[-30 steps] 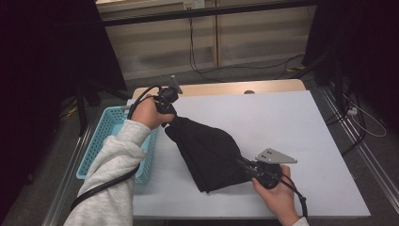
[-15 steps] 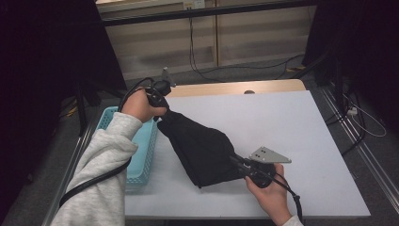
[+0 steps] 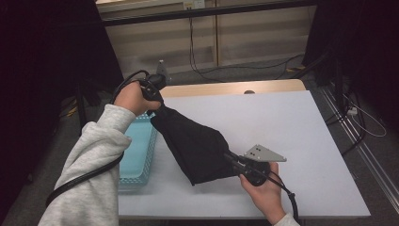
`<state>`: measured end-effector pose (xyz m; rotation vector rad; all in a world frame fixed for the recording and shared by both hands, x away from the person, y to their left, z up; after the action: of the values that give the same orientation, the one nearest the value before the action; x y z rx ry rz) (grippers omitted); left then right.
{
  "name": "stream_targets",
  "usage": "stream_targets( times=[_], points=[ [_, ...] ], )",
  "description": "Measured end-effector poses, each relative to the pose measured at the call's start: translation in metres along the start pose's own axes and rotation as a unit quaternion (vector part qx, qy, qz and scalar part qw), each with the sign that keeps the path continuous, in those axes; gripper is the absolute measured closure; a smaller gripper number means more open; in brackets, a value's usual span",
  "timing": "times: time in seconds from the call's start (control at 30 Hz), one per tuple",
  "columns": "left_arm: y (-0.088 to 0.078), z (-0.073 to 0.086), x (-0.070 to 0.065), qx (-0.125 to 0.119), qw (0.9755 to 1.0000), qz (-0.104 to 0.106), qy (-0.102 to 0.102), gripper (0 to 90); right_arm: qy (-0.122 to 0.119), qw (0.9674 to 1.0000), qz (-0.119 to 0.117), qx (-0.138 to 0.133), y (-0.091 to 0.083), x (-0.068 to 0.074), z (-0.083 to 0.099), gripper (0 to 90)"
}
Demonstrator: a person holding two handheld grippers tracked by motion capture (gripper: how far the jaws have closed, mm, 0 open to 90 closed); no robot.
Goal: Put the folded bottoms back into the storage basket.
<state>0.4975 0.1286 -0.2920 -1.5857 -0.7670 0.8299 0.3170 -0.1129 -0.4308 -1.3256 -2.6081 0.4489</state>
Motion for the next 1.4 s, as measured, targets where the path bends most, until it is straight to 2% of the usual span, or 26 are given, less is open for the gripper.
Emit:
stream_targets(
  times=[0.53,0.93,1.4],
  points=[
    [-0.029,0.001,0.009,-0.008,0.9999,-0.006,-0.004,84.1,0.0,0.9997,-0.008,-0.021,0.008,0.011,-0.013,83.7],
    [-0.05,0.0,0.01,-0.015,0.9997,-0.02,-0.004,84.1,-0.005,0.9992,-0.012,-0.037,0.015,0.017,-0.021,83.7],
    [-0.063,0.006,0.027,-0.017,0.9993,-0.027,-0.02,84.1,-0.025,0.9984,-0.013,-0.048,0.03,0.029,-0.032,83.7]
  ],
)
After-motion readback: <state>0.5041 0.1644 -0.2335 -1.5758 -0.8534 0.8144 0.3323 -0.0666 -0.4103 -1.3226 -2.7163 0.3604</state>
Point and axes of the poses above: each handheld gripper's, and its own axes: y roughly forward along the jaws, z roughly out of its underside, x roughly to its left, the point moved 4 cm from there along y, roughly forward along the jaws, and after that the axes turned 8 degrees about -y, right-handed, at the moved point
